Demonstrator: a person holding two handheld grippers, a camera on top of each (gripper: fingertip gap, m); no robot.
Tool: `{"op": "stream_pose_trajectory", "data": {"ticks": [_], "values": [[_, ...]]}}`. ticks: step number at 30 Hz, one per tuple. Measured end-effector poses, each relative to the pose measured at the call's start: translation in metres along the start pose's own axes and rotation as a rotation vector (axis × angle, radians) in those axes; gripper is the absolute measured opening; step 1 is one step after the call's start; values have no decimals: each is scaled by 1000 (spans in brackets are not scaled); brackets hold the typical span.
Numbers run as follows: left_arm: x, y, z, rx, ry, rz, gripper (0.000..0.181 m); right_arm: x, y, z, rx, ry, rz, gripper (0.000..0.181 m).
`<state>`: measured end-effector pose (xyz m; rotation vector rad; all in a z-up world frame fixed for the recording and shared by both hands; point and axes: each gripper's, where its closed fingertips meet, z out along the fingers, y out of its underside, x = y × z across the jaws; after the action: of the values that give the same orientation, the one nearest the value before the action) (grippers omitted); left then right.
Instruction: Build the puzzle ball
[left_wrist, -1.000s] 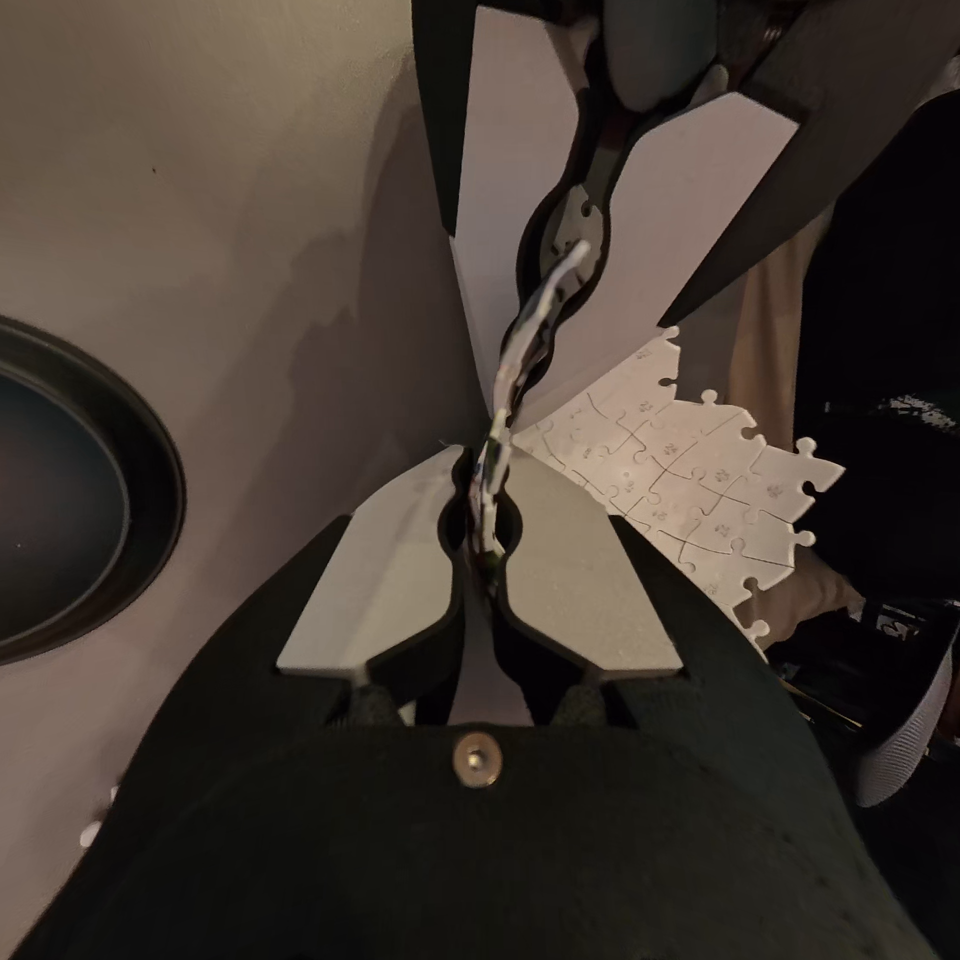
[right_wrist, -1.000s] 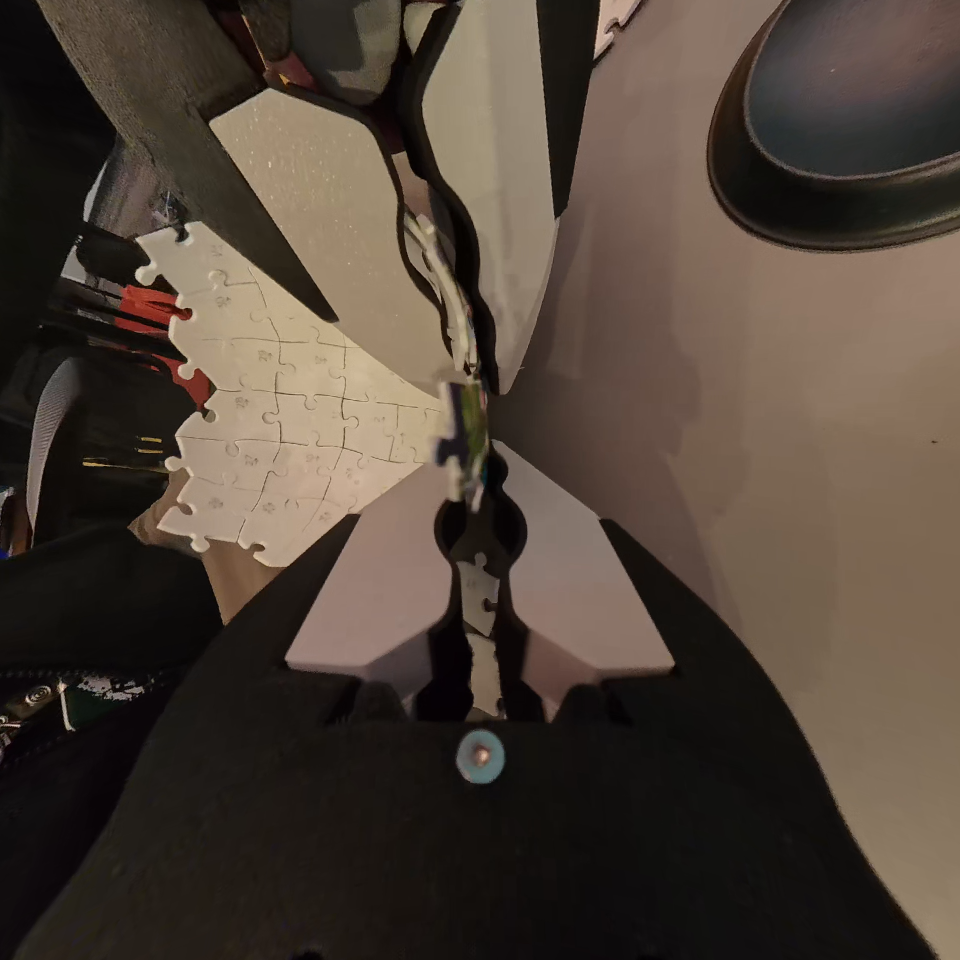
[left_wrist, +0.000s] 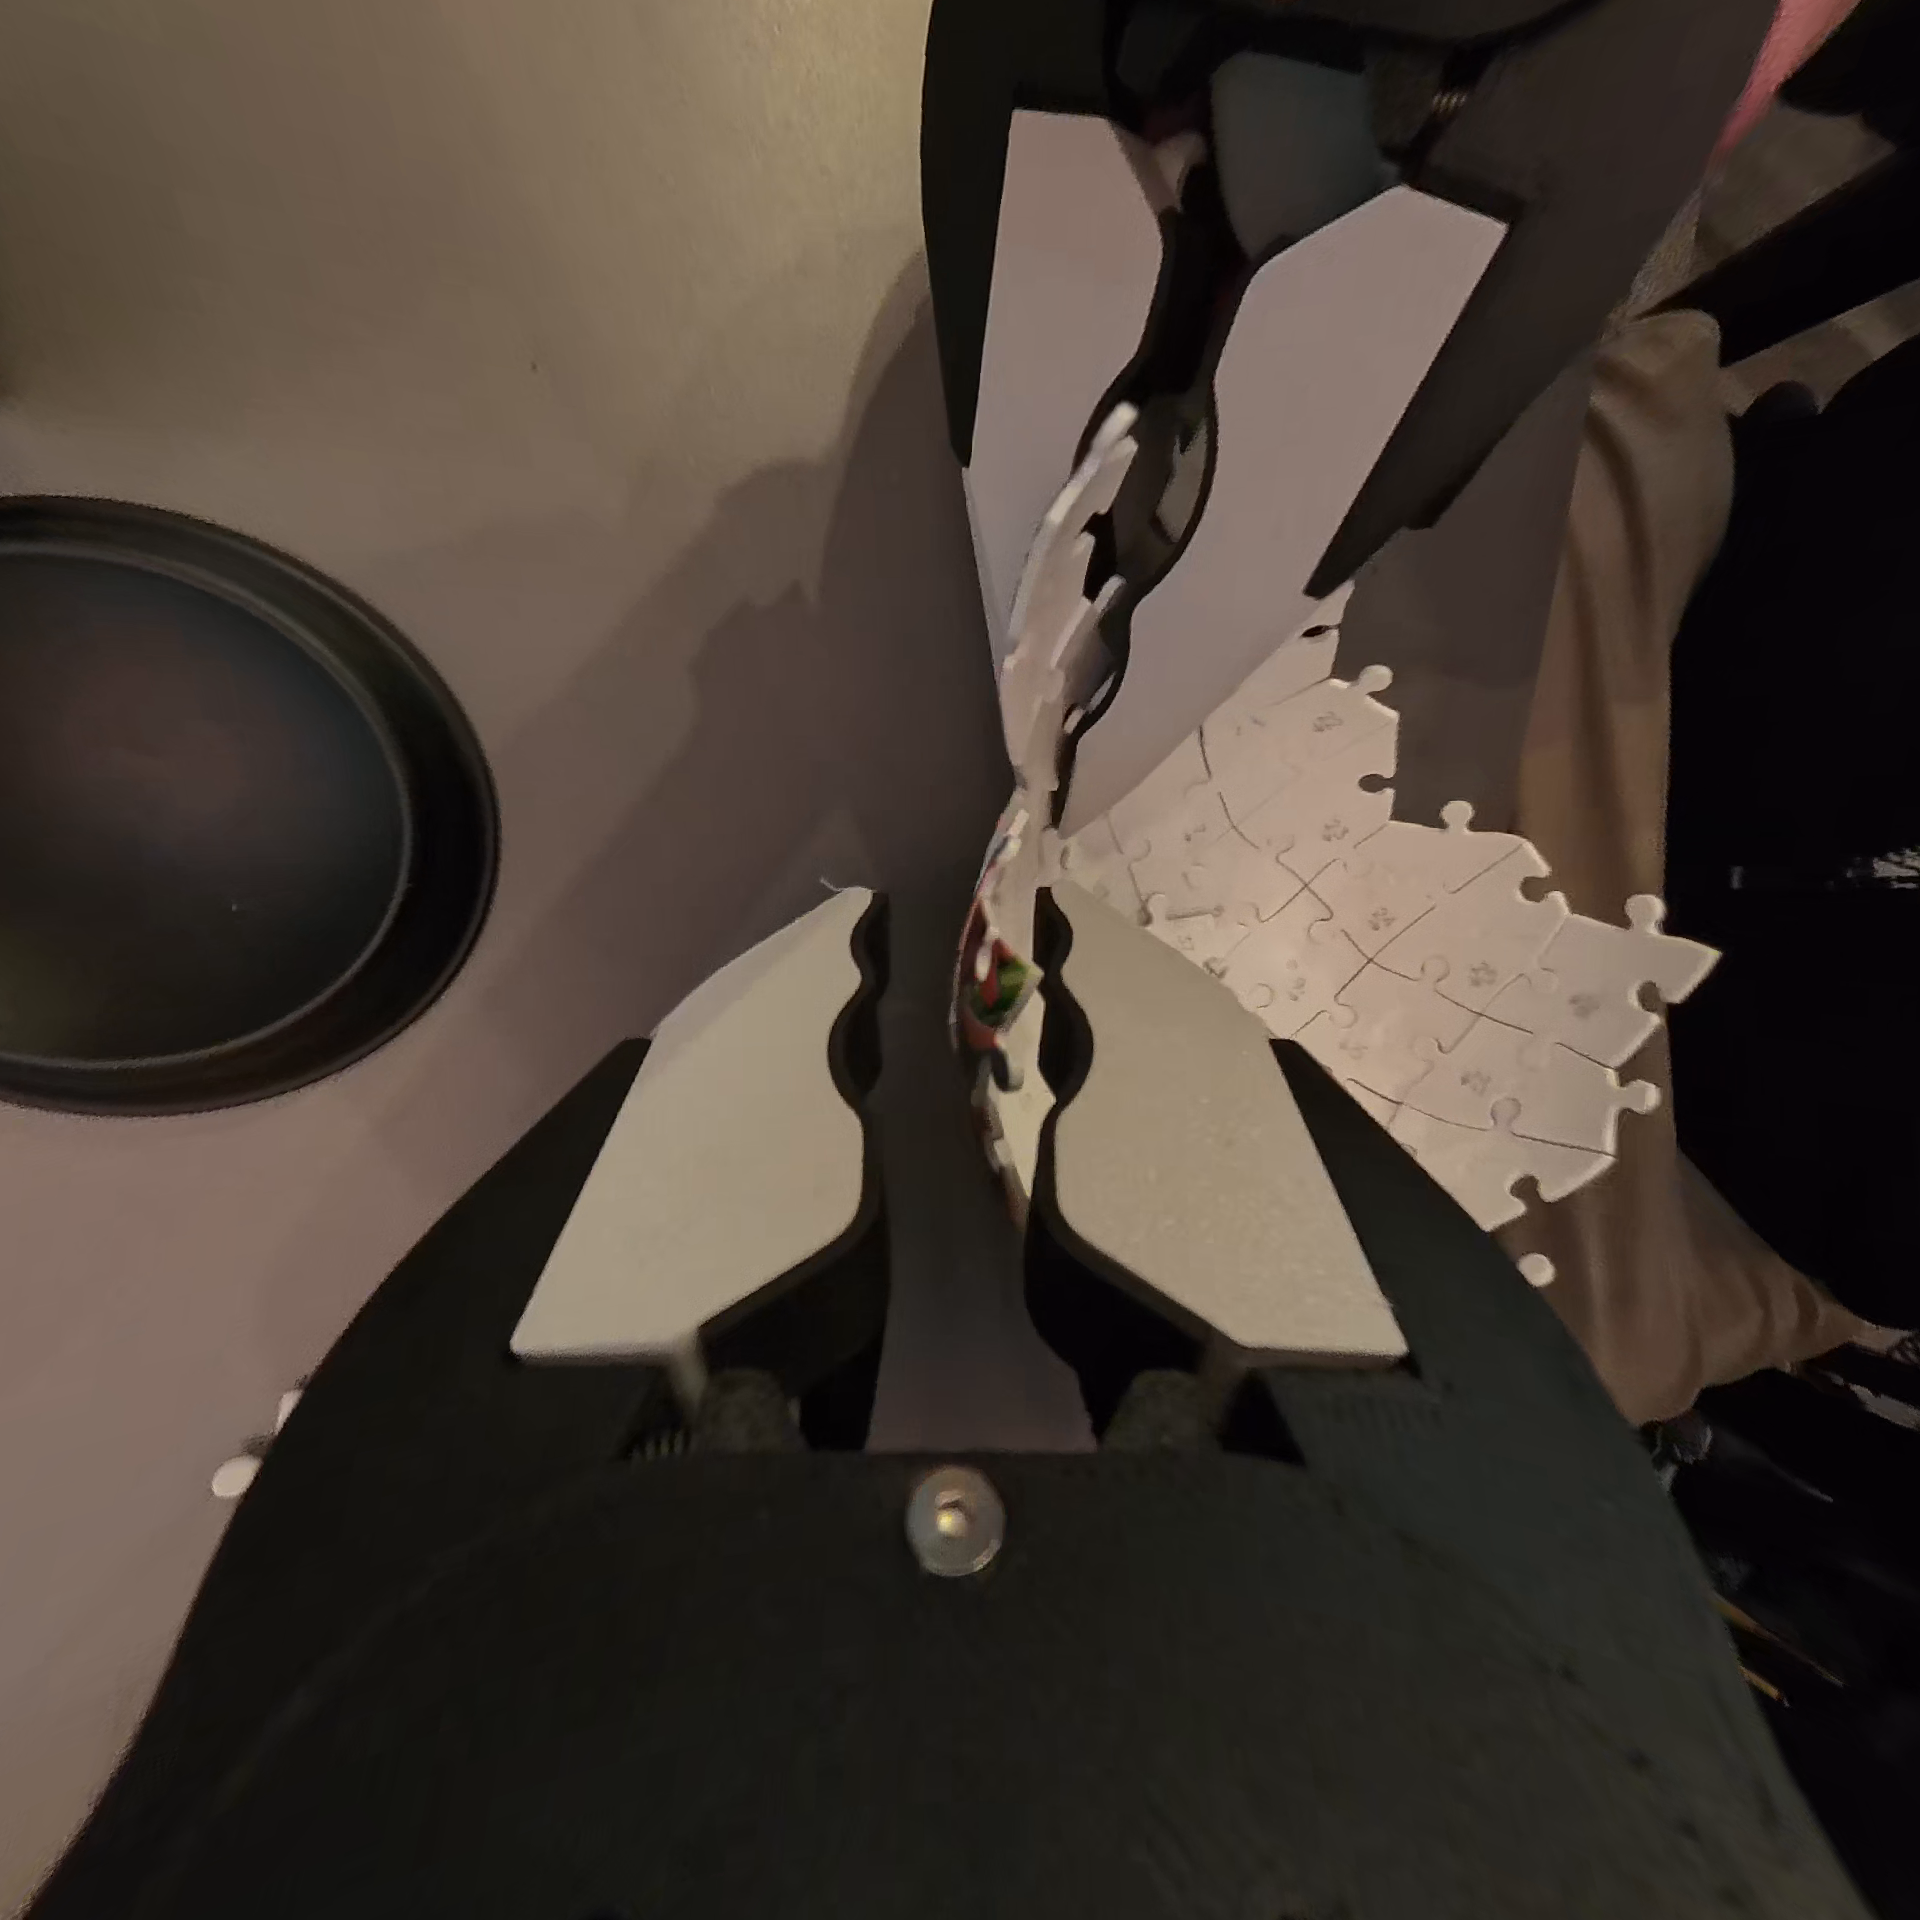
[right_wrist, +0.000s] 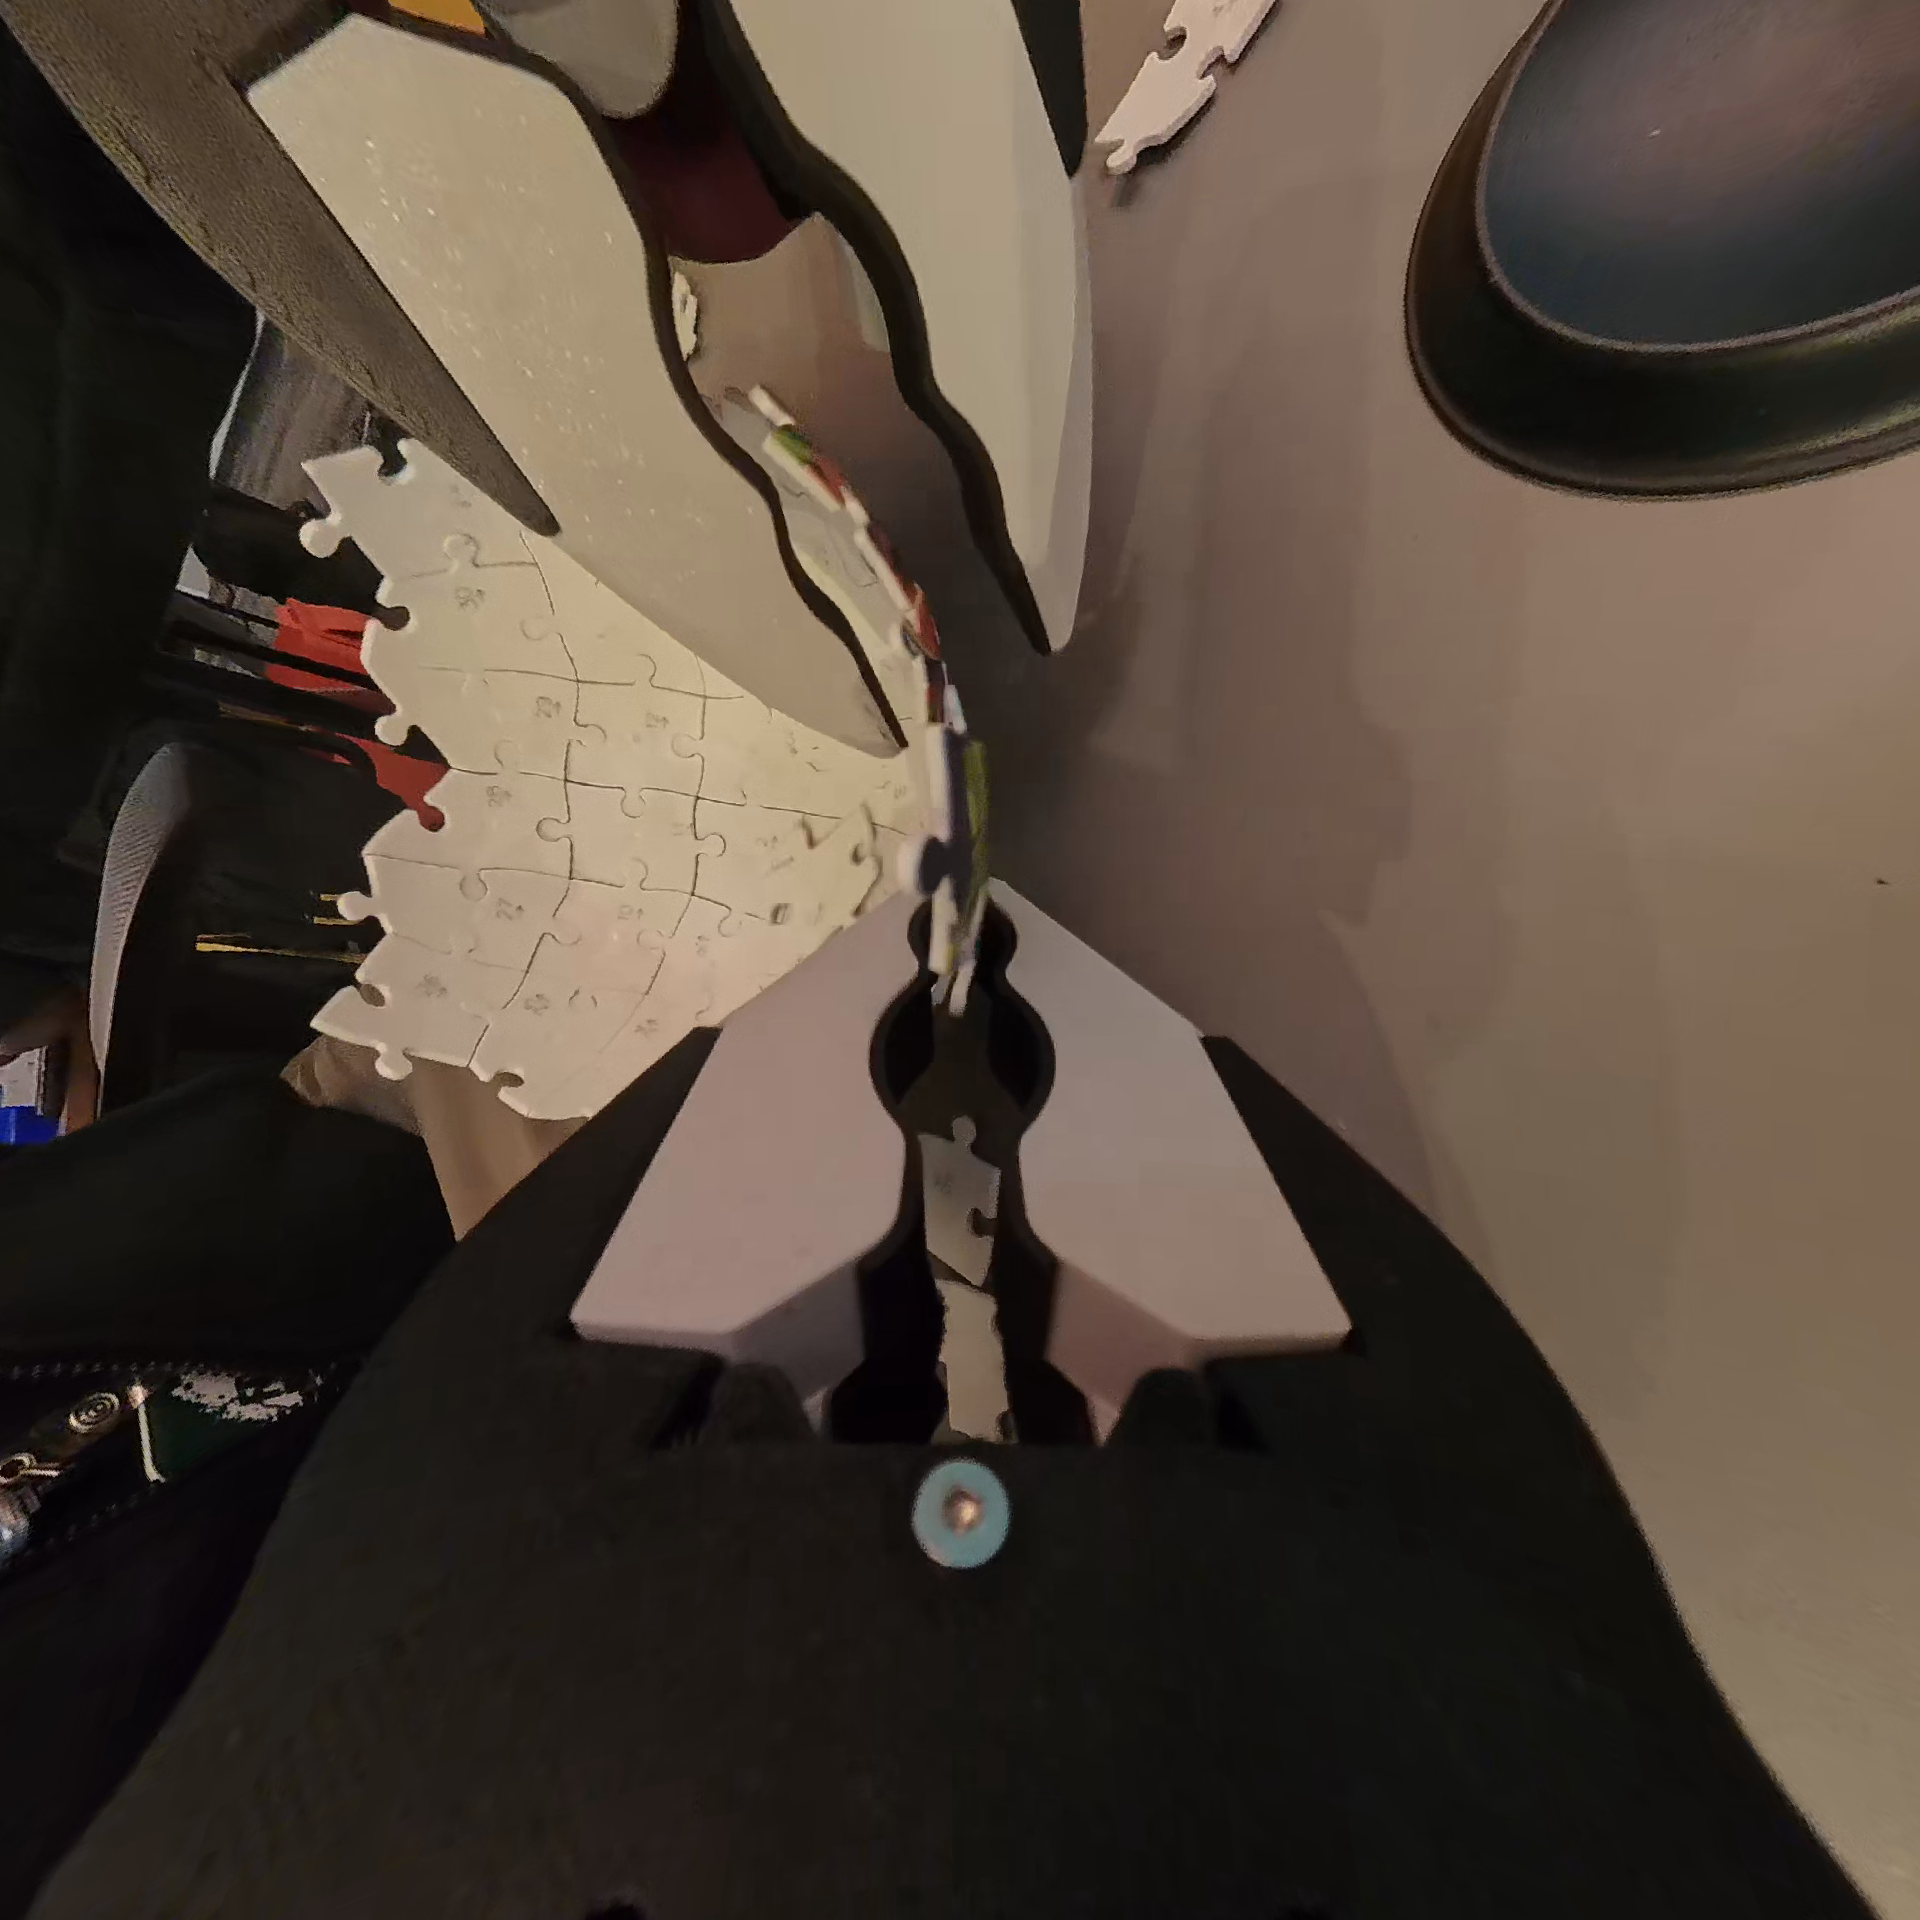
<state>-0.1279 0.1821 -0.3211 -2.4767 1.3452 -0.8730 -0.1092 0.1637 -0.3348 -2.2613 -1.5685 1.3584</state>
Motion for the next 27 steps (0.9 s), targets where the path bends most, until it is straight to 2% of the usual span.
{"op": "stream_pose_trajectory", "data": {"ticks": [4,13,19,27], "values": [[2,3,-4,7,-12,-5,23,-2,0,1,0,-9,1,1],[0,15,2,-173,-80,42,6,-2,0,2,-4,-6,2,1],[0,16,3,-212,-101,57,4,-3,0,3,-8,-3,-8,1],[2,18,3,-187,-27,6,3,-5,0,4,-12,7,-54,0]]}}
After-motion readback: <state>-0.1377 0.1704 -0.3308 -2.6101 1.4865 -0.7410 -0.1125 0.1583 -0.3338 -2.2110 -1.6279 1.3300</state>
